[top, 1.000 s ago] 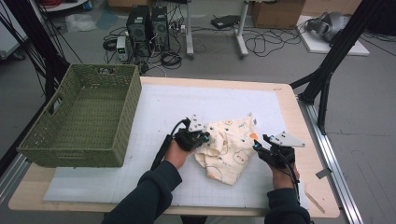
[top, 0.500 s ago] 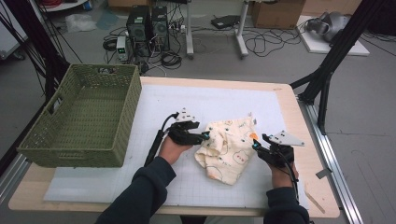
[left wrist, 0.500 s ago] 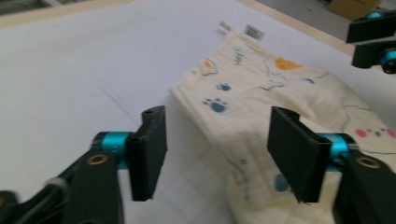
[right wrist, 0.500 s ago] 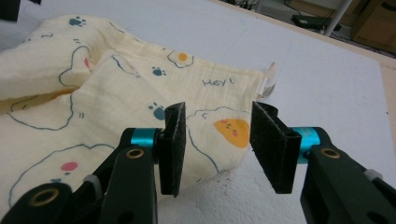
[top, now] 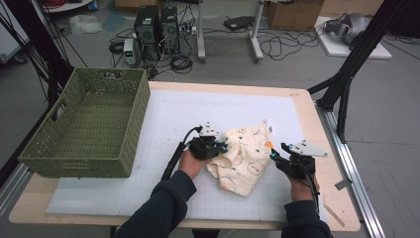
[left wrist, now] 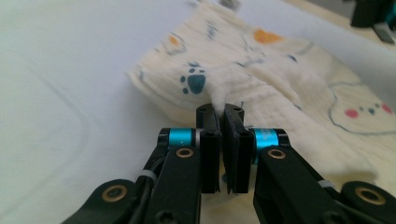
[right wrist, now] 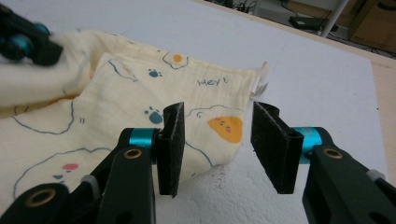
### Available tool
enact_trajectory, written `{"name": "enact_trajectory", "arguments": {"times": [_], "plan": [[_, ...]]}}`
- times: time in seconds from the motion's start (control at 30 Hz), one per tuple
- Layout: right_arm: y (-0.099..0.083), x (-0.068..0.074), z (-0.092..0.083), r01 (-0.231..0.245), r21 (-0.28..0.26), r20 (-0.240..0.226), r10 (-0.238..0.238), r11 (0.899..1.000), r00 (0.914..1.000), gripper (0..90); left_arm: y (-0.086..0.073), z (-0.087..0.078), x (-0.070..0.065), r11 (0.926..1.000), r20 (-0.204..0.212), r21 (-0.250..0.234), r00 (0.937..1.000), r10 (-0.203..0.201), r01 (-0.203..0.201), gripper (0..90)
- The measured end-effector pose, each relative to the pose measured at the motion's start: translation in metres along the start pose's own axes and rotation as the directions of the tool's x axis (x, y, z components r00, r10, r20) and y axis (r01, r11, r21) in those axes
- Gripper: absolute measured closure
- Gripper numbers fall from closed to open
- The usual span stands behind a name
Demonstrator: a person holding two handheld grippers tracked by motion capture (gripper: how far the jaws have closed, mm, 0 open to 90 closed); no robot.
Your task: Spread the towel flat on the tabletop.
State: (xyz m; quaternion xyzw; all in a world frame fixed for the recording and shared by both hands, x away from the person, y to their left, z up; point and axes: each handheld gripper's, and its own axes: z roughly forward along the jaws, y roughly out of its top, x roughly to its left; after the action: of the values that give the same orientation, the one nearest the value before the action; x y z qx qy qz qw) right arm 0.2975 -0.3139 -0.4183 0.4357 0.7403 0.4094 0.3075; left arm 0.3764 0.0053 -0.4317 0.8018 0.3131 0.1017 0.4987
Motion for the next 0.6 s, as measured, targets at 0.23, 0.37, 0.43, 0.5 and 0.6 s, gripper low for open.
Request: {"name": "enact_trajectory", "arguments": {"times": [0.23, 0.37, 0.43, 0.5, 0.6], "plan": [[-0.001, 0.0, 0.0, -0.012, 0.008, -0.006, 0.012, 1.0, 0.9999, 55.1, 0.004, -0.038, 0.039, 0.9951, -0.122, -0.081, 0.9903, -0.067, 0.058, 85.5], [0.001, 0.003, 0.003, -0.007, 0.007, -0.019, 0.007, 1.0, 0.9998, 55.3, -0.001, -0.055, 0.064, 0.9884, -0.232, -0.118, 0.9651, -0.121, 0.095, 85.6], [0.002, 0.005, 0.007, 0.004, 0.015, -0.028, -0.004, 1.0, 0.9996, 55.3, -0.004, -0.059, 0.074, 0.9887, -0.284, -0.11, 0.9502, -0.129, 0.102, 85.6], [0.002, 0.008, 0.011, 0.006, 0.023, -0.039, -0.005, 1.0, 0.9992, 55.2, -0.007, -0.062, 0.082, 0.9884, -0.339, -0.11, 0.9309, -0.136, 0.104, 85.6], [0.003, 0.012, 0.014, 0.021, 0.032, -0.053, -0.019, 0.999, 0.9984, 55.1, -0.009, -0.064, 0.088, 0.9842, -0.376, -0.136, 0.9131, -0.157, 0.113, 85.3]]}}
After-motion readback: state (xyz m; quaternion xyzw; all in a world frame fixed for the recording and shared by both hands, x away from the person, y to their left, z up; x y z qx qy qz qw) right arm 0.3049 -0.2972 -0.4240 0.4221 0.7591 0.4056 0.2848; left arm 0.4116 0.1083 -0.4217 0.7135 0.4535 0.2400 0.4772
